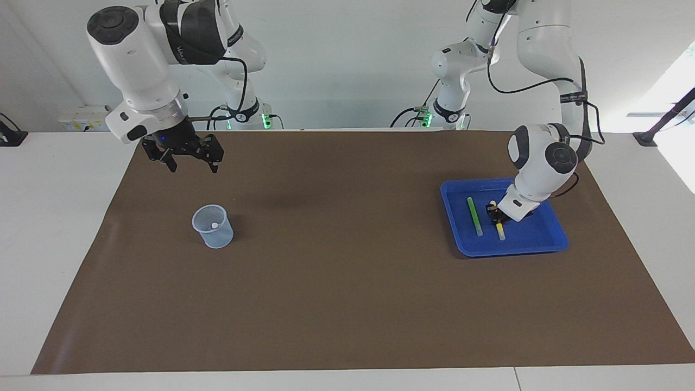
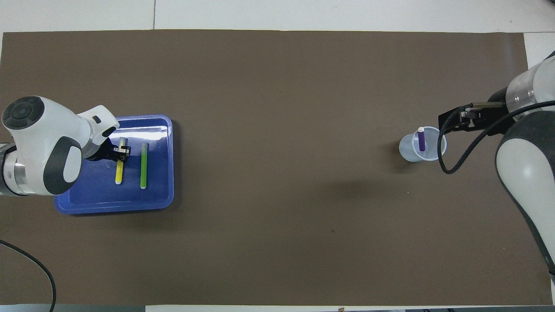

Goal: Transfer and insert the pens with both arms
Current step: 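Release the pen in the cup while the left gripper reaches the yellow pen, then grasp the yellow pen with the left gripper and lift it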

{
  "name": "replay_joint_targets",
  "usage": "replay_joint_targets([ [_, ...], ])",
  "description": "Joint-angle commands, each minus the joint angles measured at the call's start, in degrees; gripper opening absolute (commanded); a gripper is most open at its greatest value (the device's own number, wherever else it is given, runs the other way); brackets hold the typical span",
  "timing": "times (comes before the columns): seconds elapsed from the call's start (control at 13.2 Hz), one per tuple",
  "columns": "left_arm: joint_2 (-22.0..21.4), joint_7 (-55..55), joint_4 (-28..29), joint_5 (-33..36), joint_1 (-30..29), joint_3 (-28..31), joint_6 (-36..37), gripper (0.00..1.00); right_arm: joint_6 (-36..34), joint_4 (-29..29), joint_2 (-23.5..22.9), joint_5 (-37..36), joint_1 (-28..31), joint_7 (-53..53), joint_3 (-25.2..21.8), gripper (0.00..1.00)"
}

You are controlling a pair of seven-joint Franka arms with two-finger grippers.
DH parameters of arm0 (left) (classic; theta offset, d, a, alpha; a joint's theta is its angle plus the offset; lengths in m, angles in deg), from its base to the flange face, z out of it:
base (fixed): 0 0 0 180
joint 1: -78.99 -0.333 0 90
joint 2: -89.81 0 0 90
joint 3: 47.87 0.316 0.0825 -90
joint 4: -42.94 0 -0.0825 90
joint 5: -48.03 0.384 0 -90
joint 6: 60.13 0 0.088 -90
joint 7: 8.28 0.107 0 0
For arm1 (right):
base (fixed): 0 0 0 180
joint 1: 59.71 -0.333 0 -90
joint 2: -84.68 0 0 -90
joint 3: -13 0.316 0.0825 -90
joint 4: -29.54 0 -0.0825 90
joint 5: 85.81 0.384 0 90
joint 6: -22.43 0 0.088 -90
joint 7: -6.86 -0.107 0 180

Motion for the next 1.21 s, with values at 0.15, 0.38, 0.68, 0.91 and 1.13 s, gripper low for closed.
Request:
replay_joint_targets([
  [0.15, 0.8, -0.2, -5.6, -4.0, -0.5, 0.2, 6.9, 0.00, -0.1, -0.1, 0.3, 1.0, 0.5, -0.4, 0.4, 1.00],
  [0.38, 1.0, -1.8, -10.0, -4.9, -0.1, 0.1, 12.9, 0.00, -0.1, -0.1, 0.4, 1.0, 0.5, -0.3, 0.4, 1.00],
  [0.68, 0.9, -10.1, -16.6, -11.4, 0.2, -0.2, 21.2, 0.00, -0.1, -0.1, 0.4, 1.0, 0.6, -0.3, 0.4, 1.00],
  [0.91, 0.9, -20.7, -22.4, -19.6, 1.4, -0.2, 29.6, 0.00, -0.1, 0.1, 0.5, 1.0, 0.5, -0.4, 0.4, 1.00],
  [1.13, -0.4, -36.0, -23.5, -28.7, 2.0, -1.4, 31.4, 0.00, -0.1, 0.4, 0.6, 1.1, 0.6, -0.4, 0.4, 1.00],
])
